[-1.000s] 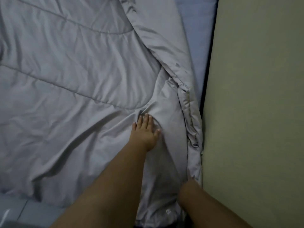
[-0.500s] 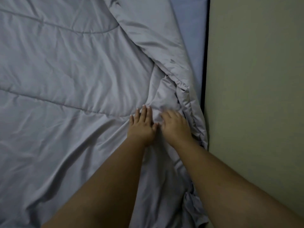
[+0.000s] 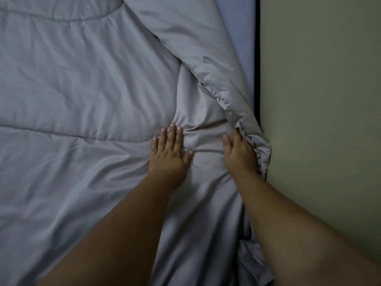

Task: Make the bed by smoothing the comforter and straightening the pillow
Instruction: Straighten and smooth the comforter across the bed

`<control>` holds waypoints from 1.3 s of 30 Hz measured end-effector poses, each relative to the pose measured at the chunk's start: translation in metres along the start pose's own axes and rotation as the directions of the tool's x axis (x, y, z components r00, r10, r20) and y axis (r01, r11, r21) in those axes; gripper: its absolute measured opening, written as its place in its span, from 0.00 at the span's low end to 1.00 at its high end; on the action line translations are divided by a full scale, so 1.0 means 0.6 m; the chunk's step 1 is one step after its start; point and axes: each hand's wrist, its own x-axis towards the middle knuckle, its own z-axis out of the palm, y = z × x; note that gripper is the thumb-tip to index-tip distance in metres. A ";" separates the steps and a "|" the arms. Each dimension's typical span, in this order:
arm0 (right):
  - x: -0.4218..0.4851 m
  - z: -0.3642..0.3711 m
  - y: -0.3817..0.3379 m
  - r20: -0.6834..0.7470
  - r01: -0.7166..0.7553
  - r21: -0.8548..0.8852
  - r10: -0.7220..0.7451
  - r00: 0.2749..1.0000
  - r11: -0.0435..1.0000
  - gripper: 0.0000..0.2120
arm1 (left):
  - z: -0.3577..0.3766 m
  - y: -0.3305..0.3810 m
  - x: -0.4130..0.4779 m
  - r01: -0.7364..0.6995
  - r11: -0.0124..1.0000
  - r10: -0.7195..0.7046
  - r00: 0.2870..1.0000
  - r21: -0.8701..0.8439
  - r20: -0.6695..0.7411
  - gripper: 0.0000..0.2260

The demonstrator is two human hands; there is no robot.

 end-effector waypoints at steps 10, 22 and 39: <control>-0.046 0.010 0.045 -0.160 0.215 -0.080 -0.226 0.961 0.973 0.26 | -0.005 0.014 -0.003 0.021 0.999 -0.022 1.000 -0.023 -0.010 0.31; -0.162 0.034 0.075 -0.233 0.132 -0.142 -0.163 0.959 0.981 0.30 | 0.039 0.023 -0.038 -0.103 0.986 0.108 0.994 0.131 -0.031 0.37; -0.120 0.018 0.012 -0.395 0.210 -0.283 -0.313 0.864 0.936 0.27 | 0.035 0.042 -0.026 -0.081 0.992 0.090 0.992 0.094 -0.091 0.33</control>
